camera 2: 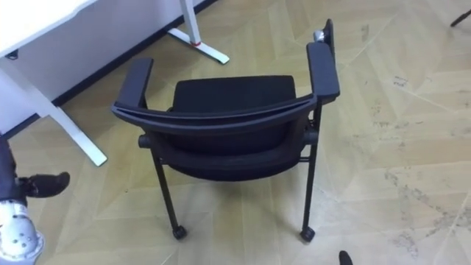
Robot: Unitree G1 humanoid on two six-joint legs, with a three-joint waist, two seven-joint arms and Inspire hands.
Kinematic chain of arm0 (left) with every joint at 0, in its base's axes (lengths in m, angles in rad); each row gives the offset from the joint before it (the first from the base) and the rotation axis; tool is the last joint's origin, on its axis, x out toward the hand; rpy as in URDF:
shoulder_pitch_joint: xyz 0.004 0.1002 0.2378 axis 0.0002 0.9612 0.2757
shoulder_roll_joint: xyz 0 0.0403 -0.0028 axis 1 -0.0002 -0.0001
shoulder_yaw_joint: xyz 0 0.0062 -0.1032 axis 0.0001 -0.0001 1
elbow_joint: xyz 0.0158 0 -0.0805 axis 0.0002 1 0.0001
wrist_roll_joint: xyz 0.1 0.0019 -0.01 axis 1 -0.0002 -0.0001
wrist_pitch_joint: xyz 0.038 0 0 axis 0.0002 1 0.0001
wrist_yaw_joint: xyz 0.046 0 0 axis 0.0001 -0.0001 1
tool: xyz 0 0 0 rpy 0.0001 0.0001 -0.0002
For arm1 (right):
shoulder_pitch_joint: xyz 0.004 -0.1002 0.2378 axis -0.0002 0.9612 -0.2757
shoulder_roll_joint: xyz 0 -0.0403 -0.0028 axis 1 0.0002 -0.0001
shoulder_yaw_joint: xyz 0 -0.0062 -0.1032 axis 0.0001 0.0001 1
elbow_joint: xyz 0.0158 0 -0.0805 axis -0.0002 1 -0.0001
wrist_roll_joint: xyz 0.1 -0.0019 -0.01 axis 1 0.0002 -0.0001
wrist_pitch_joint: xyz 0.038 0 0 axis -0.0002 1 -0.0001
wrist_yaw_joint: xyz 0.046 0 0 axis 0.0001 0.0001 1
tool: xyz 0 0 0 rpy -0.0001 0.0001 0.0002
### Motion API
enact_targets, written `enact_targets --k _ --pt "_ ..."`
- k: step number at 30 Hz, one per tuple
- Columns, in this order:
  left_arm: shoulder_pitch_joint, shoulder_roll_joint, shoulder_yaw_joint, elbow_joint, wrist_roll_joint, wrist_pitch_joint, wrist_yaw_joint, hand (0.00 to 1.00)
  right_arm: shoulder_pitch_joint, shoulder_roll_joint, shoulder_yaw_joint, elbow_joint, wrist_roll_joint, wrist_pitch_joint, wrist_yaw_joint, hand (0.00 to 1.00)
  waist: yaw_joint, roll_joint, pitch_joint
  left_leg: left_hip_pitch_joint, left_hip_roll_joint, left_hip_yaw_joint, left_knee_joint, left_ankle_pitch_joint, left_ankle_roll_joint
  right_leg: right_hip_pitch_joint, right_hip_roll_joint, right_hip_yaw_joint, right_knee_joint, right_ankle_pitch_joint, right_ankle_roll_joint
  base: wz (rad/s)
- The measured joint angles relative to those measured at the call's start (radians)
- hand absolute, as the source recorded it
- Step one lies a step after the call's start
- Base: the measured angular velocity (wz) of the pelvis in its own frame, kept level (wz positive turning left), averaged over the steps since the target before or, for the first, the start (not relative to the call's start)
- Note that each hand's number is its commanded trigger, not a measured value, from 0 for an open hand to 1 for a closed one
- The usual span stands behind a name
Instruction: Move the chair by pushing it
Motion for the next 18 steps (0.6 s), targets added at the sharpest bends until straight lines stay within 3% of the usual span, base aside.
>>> enact_targets --k 3,10,18 --pt "0.0 0.0 -0.039 -0.063 0.092 0.001 -0.008 0.0 -0.001 0.0 0.013 0.012 0.041 0.0 0.001 0.0 0.001 -0.001 0.001 0.002 0.0 0.0 -0.002 0.0 0.0 0.001 0.0 0.002 0.0 0.0 0.0 0.0" --pt "0.0 0.0 -0.083 -0.126 0.129 0.017 -0.045 0.0 -0.002 0.001 0.038 0.021 0.079 0.008 0.01 0.0 -0.005 -0.015 0.0075 0.005 0.0 0.001 -0.003 0.0 0.0 0.004 0.0 0.004 -0.001 0.0 0.0 0.0" --pt "-0.001 0.009 -0.147 -0.177 0.155 0.056 -0.07 0.0 -0.017 0.0 0.04 0.027 0.107 0.008 0.013 0.0 -0.022 -0.012 0.0034 0.004 0.0 0.0 -0.003 0.0 0.0 0.002 0.001 0.005 -0.002 0.001 0.0 0.0"
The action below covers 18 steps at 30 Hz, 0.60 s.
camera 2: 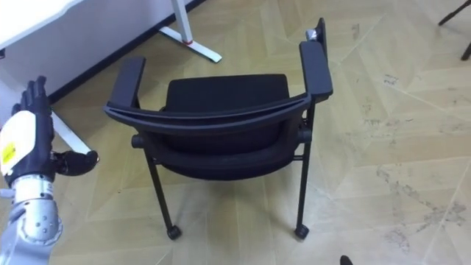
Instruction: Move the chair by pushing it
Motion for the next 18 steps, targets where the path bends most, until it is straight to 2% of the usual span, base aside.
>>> enact_targets --k 4,6,8,10,13,15,18 --pt "0.0 0.006 -0.03 -0.035 0.018 0.002 -0.01 0.0 -0.008 -0.002 0.001 0.002 -0.011 0.0 0.001 0.0 -0.006 0.007 -0.0017 0.0 0.0 0.001 0.0 0.0 0.0 -0.002 0.0 0.003 0.001 0.0 0.0 0.0" --pt "-0.001 0.025 -0.055 -0.036 0.043 0.007 -0.028 0.0 -0.014 -0.001 0.01 0.002 -0.025 0.0 0.0 0.0 -0.016 0.01 -0.001 -0.001 0.0 0.0 0.0 0.0 0.0 -0.002 0.0 0.004 0.001 0.0 0.0 0.0" --pt "-0.001 0.029 -0.061 -0.036 0.064 0.008 -0.046 0.0 -0.019 -0.001 0.02 0.002 -0.034 0.0 0.0 0.0 -0.024 0.011 -0.0004 -0.001 0.0 0.001 0.0 0.0 0.0 -0.003 0.0 0.004 0.001 0.0 0.0 0.0" --pt "-0.001 0.03 -0.064 -0.036 0.084 0.009 -0.061 0.0 -0.021 -0.001 0.025 0.002 -0.035 0.0 0.0 0.0 -0.027 0.01 0.0002 -0.002 0.0 0.001 0.0 0.0 0.0 -0.004 0.0 0.005 0.0 0.0 0.0 0.0" --pt "-0.013 0.032 -0.083 -0.036 0.142 0.012 -0.076 0.0 -0.023 -0.003 0.029 0.002 -0.035 -0.001 -0.005 0.0 -0.034 0.014 0.0052 -0.007 0.0 0.0 0.0 0.0 0.0 -0.007 0.0 0.006 -0.001 0.0 0.0 0.01" --pt "-0.038 0.033 -0.101 -0.036 0.181 0.013 -0.086 0.0 -0.029 -0.003 0.029 0.002 -0.04 -0.002 -0.006 0.0 -0.035 0.023 0.008 -0.021 0.0 -0.001 0.001 0.0 0.0 -0.021 0.001 0.009 0.001 0.001 0.0 0.0" --pt "-0.047 0.033 -0.103 -0.037 0.204 0.013 -0.089 0.0 -0.037 -0.003 0.03 0.002 -0.056 -0.002 -0.004 0.0 -0.054 0.029 0.0067 -0.029 0.0 0.0 0.001 0.0 0.0 -0.023 0.001 0.011 0.0 0.001 -0.001 0.0"
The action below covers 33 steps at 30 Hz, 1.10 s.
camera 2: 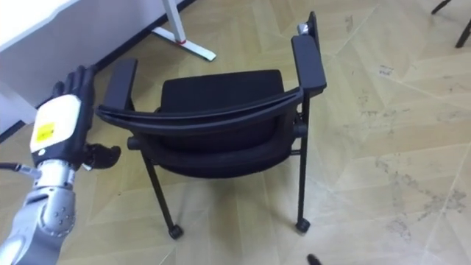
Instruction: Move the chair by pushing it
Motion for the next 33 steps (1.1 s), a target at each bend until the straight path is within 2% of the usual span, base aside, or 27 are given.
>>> enact_targets --k 8,15,19,25,29,31,33 --pt "-0.022 0.0 -0.042 -0.034 0.027 0.028 -0.042 0.0 -0.005 0.002 -0.001 -0.004 -0.007 0.0 -0.004 0.0 -0.005 0.0 -0.0001 -0.006 0.0 0.001 -0.002 0.0 0.0 -0.013 0.001 0.016 0.0 0.0 0.0 -0.04" --pt "-0.027 0.0 -0.085 -0.076 0.028 0.06 -0.086 0.0 -0.023 0.003 0.008 -0.011 -0.005 0.001 -0.009 0.0 -0.025 -0.001 -0.0002 0.0 0.0 0.002 -0.002 0.0 0.0 -0.014 0.001 0.023 0.0 0.001 -0.001 -0.03" --pt "-0.051 0.0 -0.093 -0.076 0.03 0.065 -0.109 0.0 -0.024 0.003 0.008 -0.012 -0.004 0.001 -0.005 0.0 -0.033 -0.001 -0.0005 -0.002 0.0 0.0 -0.002 0.0 0.0 -0.013 0.002 0.026 0.001 0.004 -0.001 -0.03" --pt "-0.06 0.008 -0.148 -0.076 0.057 0.076 -0.134 0.0 -0.024 -0.003 0.008 -0.009 -0.001 0.001 0.005 0.0 -0.033 0.0 -0.0002 0.006 0.0 0.0 -0.002 0.0 0.0 -0.015 0.002 0.029 0.001 0.007 0.0 -0.01" --pt "-0.06 0.01 -0.175 -0.076 0.124 0.075 -0.151 0.0 -0.033 -0.006 0.008 -0.009 -0.02 -0.004 0.025 0.0 -0.035 0.0 0.0004 0.009 0.0 0.002 -0.002 0.0 0.0 -0.013 0.002 0.03 0.001 0.007 0.001 -0.01" --pt "-0.06 0.015 -0.188 -0.076 0.15 0.075 -0.158 0.0 -0.041 -0.007 0.008 0.001 -0.02 -0.008 0.028 0.0 -0.041 0.001 0.0012 0.009 0.0 0.002 -0.002 0.0 0.0 -0.012 0.002 0.028 0.001 0.007 0.001 0.0" --pt "-0.06 0.033 -0.22 -0.076 0.162 0.074 -0.17 0.0 -0.046 -0.008 0.01 0.004 -0.019 -0.011 0.032 0.0 -0.052 0.003 0.0033 0.009 0.0 0.0 -0.002 0.0 0.0 -0.012 0.002 0.028 -0.001 0.007 0.001 0.0"
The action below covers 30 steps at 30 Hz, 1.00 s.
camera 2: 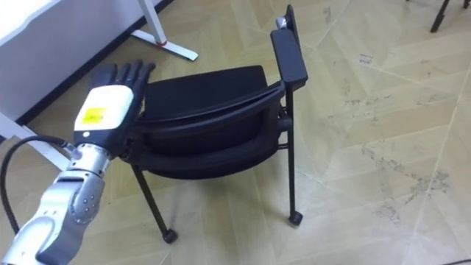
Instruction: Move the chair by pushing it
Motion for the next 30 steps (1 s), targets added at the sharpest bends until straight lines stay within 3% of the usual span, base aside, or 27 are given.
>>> enact_targets --k 7,13,15,16,17,19,20,24,30 --pt "0.001 -0.006 -0.044 0.062 -0.002 -0.015 -0.007 0.0 0.001 0.001 -0.001 -0.001 0.011 -0.001 -0.01 0.0 -0.01 -0.001 0.0074 0.004 0.0 0.001 0.0 0.0 0.0 0.003 0.0 0.003 0.001 0.0 0.0 0.0" --pt "-0.01 -0.01 -0.042 0.155 -0.003 -0.048 0.055 0.0 0.004 0.001 -0.004 -0.004 0.008 -0.001 -0.034 0.0 -0.004 -0.012 0.0118 0.027 0.001 0.026 -0.003 0.0 0.0 0.012 0.0 0.024 0.002 0.0 0.0 -0.1" --pt "-0.012 -0.01 -0.04 0.2 -0.01 -0.057 0.068 0.11 0.015 0.001 -0.006 -0.005 0.003 0.0 -0.043 0.0 -0.004 -0.016 -0.0014 0.038 0.001 0.03 -0.004 0.0 0.0 0.018 0.001 0.033 0.001 0.0 0.0 -0.14" --pt "-0.013 -0.01 -0.04 0.206 -0.013 -0.057 0.067 0.18 0.017 0.001 -0.008 -0.006 0.003 0.0 -0.043 0.0 -0.004 -0.015 -0.0027 0.041 0.001 0.031 -0.004 0.0 0.0 0.018 0.001 0.037 0.001 0.0 0.0 -0.15" --pt "-0.018 -0.012 -0.036 0.228 -0.013 -0.059 0.07 0.48 0.02 -0.001 -0.014 -0.01 0.0 0.0 -0.044 0.0 -0.003 -0.014 -0.0038 0.046 0.002 0.033 -0.004 0.0 0.0 0.019 0.002 0.046 0.003 0.0 0.0 -0.22" --pt "-0.018 -0.026 -0.027 0.278 -0.013 -0.065 0.092 0.64 0.028 -0.004 -0.015 -0.01 -0.002 0.003 -0.043 0.0 -0.001 -0.017 -0.0044 0.063 0.002 0.042 -0.005 0.0 0.0 0.032 0.003 0.057 0.003 0.0 0.0 -0.19" --pt "-0.024 -0.036 -0.016 0.307 -0.013 -0.069 0.103 1.0 0.03 -0.004 -0.021 -0.009 -0.005 0.006 -0.042 0.0 0.0 -0.018 -0.006 0.072 0.002 0.05 -0.006 0.0 0.0 0.034 0.003 0.066 0.003 -0.001 0.001 -0.17" --pt "-0.065 -0.05 0.003 0.385 -0.025 -0.072 0.12 1.0 0.029 -0.009 -0.039 -0.009 -0.034 0.014 -0.042 0.0 -0.005 -0.018 -0.009 0.078 0.002 0.054 -0.006 0.0 0.0 0.03 0.005 0.084 0.004 0.003 0.004 -0.11" --pt "-0.08 -0.064 0.042 0.415 -0.05 -0.072 0.121 1.0 0.031 -0.009 -0.054 -0.008 -0.046 0.017 -0.042 0.0 -0.026 -0.02 -0.0124 0.079 0.002 0.056 -0.006 0.0 0.0 0.027 0.006 0.093 0.004 0.007 0.005 -0.04"
